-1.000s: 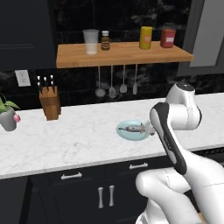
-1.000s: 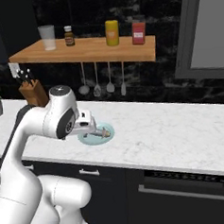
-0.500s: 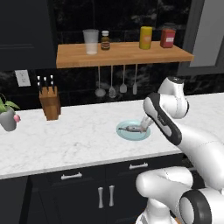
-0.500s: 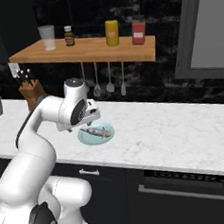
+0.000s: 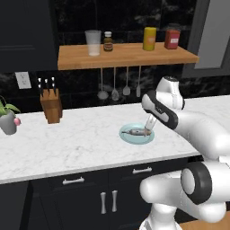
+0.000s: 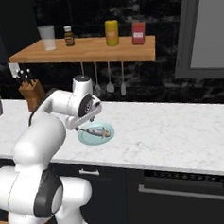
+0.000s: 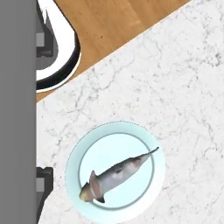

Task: Pick up the knife from the drawer and place it on the cutting board. Then place the meat from the plate to the cutting board.

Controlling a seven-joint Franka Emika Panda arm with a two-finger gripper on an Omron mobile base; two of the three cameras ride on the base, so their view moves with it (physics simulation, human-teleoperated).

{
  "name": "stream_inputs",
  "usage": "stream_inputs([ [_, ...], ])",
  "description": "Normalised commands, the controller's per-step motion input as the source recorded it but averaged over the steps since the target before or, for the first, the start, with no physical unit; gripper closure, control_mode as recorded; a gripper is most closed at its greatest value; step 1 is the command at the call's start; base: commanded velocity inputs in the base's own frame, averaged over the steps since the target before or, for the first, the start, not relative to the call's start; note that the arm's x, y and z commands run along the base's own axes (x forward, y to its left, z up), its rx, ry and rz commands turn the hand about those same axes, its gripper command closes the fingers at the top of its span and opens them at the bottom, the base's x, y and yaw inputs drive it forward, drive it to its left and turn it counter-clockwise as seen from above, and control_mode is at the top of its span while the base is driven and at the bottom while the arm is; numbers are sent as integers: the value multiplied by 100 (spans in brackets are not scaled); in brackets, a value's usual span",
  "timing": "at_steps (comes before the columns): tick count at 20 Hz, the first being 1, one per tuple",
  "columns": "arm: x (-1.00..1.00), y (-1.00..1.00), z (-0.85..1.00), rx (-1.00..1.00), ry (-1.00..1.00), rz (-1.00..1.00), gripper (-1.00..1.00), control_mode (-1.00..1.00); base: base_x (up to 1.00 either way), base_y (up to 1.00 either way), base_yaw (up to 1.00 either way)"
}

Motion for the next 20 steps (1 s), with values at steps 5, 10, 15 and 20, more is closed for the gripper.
stream_inputs([
  [5, 52, 0, -32, -11, 3, 1, -100, -100, 0, 0, 0],
  [10, 41, 3, -28, -12, 2, 1, -100, -100, 0, 0, 0],
  [15, 29, 0, -21, -7, 0, 2, -100, -100, 0, 0, 0],
  [20, 15, 0, -19, -1, 0, 3, -100, -100, 0, 0, 0],
])
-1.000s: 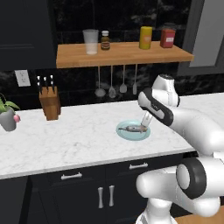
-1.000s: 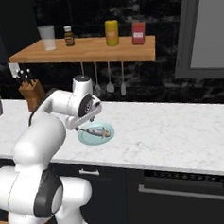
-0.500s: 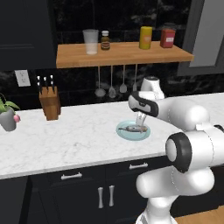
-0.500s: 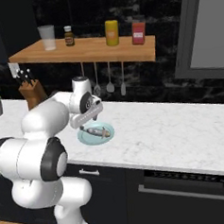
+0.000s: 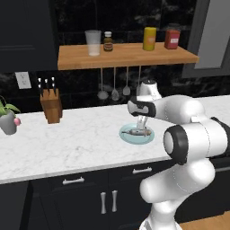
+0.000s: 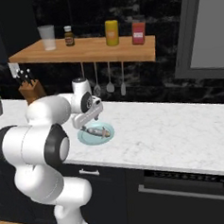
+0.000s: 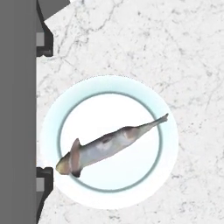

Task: Pick up the knife from the drawer and place it on the cutting board. Then place the meat from the plate to the cutting board.

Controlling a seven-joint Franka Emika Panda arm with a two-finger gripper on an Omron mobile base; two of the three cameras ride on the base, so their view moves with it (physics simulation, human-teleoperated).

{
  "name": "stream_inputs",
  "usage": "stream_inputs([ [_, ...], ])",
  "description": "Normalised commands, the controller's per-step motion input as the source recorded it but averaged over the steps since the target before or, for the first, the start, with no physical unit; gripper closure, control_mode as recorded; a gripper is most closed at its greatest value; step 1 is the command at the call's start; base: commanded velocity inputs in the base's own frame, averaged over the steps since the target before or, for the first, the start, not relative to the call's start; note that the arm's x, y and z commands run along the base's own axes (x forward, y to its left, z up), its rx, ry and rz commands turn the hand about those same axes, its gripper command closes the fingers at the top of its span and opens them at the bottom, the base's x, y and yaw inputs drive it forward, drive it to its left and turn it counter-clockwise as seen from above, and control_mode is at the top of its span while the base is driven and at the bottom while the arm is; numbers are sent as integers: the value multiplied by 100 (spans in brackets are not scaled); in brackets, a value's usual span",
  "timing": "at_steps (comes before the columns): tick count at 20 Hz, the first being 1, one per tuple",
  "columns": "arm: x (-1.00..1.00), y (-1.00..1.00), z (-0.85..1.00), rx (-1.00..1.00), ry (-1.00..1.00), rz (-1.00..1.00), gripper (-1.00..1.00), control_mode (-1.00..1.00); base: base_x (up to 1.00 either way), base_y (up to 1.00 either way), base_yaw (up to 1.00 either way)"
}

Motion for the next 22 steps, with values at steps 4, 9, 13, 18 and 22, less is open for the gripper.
stream_inputs([
  [4, 20, 0, -18, 0, 1, 4, -100, -100, 0, 0, 0],
  [9, 19, 0, -18, 0, 1, 7, -100, -100, 0, 0, 0],
  [13, 4, 0, -19, 0, 0, 6, -100, -100, 0, 0, 0],
  [18, 6, 0, -19, 0, 0, 5, -100, -100, 0, 0, 0],
  [22, 25, 0, -28, 0, 0, 1, -100, -100, 0, 0, 0],
])
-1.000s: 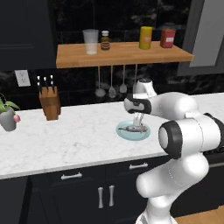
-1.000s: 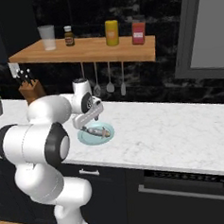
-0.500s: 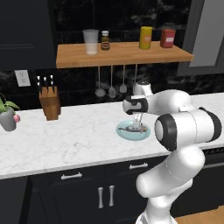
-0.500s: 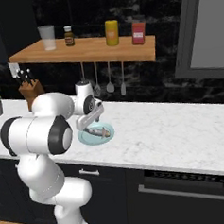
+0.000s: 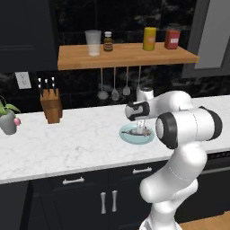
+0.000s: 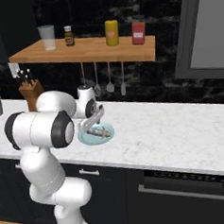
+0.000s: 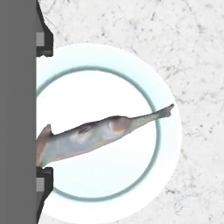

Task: Pick up the knife from the drawer and place it on the cutting board. Then place the meat from the plate to the cutting board.

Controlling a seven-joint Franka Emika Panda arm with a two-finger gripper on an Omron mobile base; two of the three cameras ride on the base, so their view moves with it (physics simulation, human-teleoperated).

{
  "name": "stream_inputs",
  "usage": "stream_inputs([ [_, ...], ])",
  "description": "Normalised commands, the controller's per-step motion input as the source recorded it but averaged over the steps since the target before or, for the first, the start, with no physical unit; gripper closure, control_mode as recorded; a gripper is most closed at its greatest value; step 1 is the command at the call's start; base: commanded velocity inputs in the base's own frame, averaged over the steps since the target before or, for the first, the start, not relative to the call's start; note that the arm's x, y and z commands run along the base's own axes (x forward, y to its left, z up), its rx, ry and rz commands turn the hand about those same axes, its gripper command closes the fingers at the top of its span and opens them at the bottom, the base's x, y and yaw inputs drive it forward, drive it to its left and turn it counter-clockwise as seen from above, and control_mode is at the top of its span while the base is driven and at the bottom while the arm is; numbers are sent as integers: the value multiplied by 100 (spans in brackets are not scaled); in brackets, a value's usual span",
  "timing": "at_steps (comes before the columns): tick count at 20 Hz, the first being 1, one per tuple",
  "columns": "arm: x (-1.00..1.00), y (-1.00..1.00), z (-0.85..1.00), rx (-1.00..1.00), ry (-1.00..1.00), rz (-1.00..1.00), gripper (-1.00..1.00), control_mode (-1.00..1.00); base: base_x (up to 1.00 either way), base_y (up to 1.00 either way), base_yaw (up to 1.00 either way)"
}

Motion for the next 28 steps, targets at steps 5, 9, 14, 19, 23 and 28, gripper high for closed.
stream_inputs([
  [5, 31, 0, -29, 0, 1, 0, -100, -100, 0, 0, 0],
  [9, 36, 0, -26, 0, 2, 0, -100, -100, 0, 0, 0],
  [14, 28, 0, -26, 0, 1, 0, -100, -100, 0, 0, 0],
  [19, 19, 0, -22, 0, 1, 0, -100, -100, 0, 0, 0],
  [23, 5, 0, -15, 0, 0, 0, -100, -100, 0, 0, 0],
  [28, 0, 0, -15, 0, 0, 1, -100, -100, 0, 0, 0],
])
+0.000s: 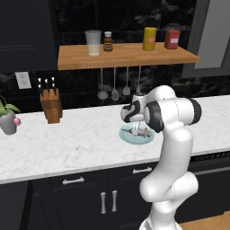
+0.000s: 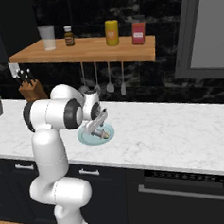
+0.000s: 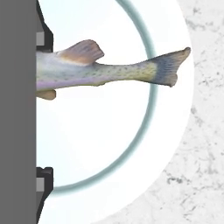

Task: Pick up the knife from the drawer and place it on the cutting board. Then place the meat from the plate to the cutting board.

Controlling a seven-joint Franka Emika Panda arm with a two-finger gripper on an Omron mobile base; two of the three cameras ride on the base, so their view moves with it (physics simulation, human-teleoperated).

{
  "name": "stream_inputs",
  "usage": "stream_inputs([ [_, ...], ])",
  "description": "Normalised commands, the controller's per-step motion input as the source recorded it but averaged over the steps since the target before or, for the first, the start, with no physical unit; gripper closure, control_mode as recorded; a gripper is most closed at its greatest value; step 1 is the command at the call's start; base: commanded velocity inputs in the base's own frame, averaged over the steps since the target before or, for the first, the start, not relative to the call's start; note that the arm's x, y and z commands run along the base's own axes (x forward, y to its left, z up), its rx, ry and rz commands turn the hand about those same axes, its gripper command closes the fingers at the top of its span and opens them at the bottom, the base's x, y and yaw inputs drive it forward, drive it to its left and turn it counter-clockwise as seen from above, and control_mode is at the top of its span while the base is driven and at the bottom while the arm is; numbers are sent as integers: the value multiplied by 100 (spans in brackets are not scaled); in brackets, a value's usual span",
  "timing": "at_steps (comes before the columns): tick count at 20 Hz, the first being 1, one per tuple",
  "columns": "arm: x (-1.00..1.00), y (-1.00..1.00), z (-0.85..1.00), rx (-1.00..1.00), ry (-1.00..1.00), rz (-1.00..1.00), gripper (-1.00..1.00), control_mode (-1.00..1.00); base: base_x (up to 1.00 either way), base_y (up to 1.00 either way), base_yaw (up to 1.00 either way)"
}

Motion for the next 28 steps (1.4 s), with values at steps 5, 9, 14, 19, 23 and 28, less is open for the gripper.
stream_inputs([
  [5, 0, 7, -20, 0, 0, 1, -100, -100, 0, 0, 0],
  [9, -3, 33, -37, 0, 0, 2, 100, -100, 0, 0, 0],
  [14, 0, 33, -55, 0, 1, 2, 100, -100, 0, 0, 0],
  [19, 0, 3, -27, 0, 0, 0, 100, -100, 0, 0, 0],
  [23, -17, 0, 35, -14, 0, 0, 100, -100, 0, 0, 0],
  [28, -38, -8, 92, -4, 0, 5, 100, -100, 0, 0, 0],
])
